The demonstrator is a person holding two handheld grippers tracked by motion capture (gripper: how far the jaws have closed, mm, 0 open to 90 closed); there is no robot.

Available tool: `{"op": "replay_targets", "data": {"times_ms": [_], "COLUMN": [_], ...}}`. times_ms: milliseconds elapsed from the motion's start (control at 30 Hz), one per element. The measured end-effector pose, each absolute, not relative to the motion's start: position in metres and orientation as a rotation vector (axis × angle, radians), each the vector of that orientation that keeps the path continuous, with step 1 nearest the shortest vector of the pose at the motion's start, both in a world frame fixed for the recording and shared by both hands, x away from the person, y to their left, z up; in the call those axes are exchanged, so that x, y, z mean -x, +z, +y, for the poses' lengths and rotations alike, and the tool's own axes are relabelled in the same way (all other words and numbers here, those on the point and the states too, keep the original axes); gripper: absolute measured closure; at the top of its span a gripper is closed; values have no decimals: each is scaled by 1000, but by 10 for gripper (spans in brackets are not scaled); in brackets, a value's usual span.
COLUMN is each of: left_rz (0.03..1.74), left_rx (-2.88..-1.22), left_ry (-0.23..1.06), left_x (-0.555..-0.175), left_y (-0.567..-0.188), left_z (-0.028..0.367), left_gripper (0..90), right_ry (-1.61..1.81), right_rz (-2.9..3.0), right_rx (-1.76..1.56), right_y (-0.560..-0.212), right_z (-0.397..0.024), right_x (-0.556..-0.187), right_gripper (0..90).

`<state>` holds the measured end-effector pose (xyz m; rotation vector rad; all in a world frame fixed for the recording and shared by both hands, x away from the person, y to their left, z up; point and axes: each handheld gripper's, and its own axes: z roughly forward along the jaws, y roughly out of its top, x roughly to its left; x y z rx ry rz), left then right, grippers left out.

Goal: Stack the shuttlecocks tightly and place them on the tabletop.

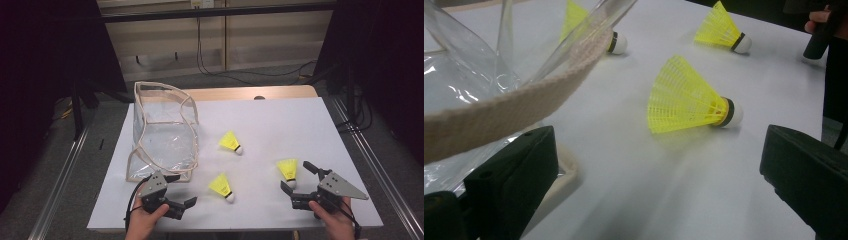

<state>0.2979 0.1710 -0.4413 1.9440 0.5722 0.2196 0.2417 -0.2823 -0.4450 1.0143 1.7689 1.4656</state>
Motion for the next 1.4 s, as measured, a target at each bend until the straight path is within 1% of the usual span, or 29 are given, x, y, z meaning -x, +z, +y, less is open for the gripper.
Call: {"op": "replay_targets", "data": {"times_ms": [33,233,533,700,1400], "left_rz": [590,569,557,541,575], "left_rx": [-1949,-1933,-1959,-1968,-1982], "left_ry": [229,213,184,199,185], "left_x": [-297,-298,-297,-297,-297], "left_y": [-441,-442,-442,-441,-440], "left_z": [169,162,153,149,132], "left_gripper": [21,22,22,22,24], "right_ry": [1466,1466,1465,1466,1469], "right_rz": [1768,1768,1770,1770,1773], "right_rx": [-1014,-1011,-1010,-1013,-1011], "right_y": [-445,-445,-445,-445,-445], "right_z": [-282,-282,-282,-282,-282], "right_x": [-242,-241,-242,-242,-242], "right_gripper": [15,16,17,16,17]}}
